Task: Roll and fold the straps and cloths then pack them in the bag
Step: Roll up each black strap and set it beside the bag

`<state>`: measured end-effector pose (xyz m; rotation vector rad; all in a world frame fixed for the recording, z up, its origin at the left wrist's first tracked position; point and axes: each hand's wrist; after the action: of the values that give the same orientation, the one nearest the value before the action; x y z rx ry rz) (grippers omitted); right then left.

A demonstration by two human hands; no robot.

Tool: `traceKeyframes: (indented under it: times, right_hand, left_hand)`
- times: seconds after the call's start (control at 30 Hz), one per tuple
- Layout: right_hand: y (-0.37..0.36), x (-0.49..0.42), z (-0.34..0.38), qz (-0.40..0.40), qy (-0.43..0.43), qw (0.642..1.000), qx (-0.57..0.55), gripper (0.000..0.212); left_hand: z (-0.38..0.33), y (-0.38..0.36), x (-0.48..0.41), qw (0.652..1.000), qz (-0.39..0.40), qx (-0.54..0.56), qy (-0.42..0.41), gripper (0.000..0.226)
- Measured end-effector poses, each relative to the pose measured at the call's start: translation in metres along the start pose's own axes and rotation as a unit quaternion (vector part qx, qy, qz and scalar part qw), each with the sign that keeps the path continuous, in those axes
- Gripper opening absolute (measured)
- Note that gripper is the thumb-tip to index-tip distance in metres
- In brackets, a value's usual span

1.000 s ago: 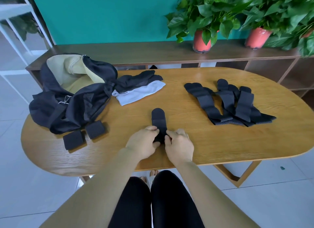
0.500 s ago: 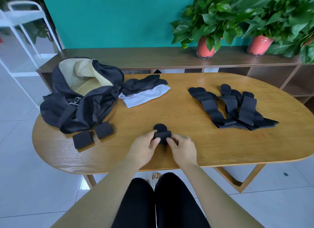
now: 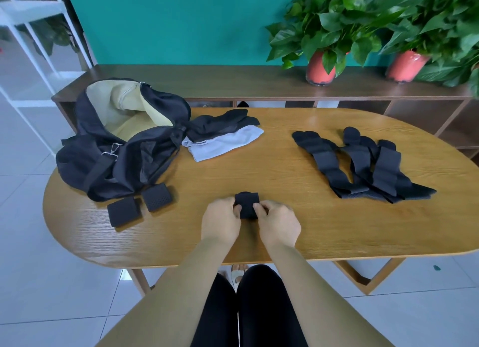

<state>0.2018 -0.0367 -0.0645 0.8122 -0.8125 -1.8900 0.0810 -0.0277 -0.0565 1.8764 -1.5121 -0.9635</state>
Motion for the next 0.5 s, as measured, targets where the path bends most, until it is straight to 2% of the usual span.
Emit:
traceKeyframes:
  times: [0.3, 0.37, 0.43, 0.5]
  right_hand:
    - [0.0000, 0.0000, 0.0066, -0.016, -0.014, 0.999, 0.031, 0.023]
    - [0.0016, 0.0000, 0.0068, -0.013, -0.042, 0.999, -0.002, 0.025]
    - [0.0047, 0.0005, 0.0064, -0.019, -0.073, 0.994, -0.080, 0.026]
    - [0.0063, 0.0036, 0.0049, -0.037, -0.049, 0.990, -0.130, 0.023]
  left_hand:
    - [-0.0018, -0.0003, -0.0048, 1.000, -0.004, -0.011, 0.002, 0.010]
    - [-0.0013, 0.0016, -0.0051, 1.000, -0.005, 0.010, 0.001, 0.009]
    - [0.0006, 0.0037, -0.0046, 0.999, -0.004, 0.034, 0.006, 0.015]
    - [0.0045, 0.0051, -0.0034, 0.998, -0.008, 0.061, 0.010, 0.025]
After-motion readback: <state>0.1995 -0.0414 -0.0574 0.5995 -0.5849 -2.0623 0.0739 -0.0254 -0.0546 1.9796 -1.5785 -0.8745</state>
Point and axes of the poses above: each hand's wrist, its own x-axis away from the middle knuckle, its own y-axis out of the back of the hand, z = x × y, and after that the axes turned 7 degrees about -z, right-handed
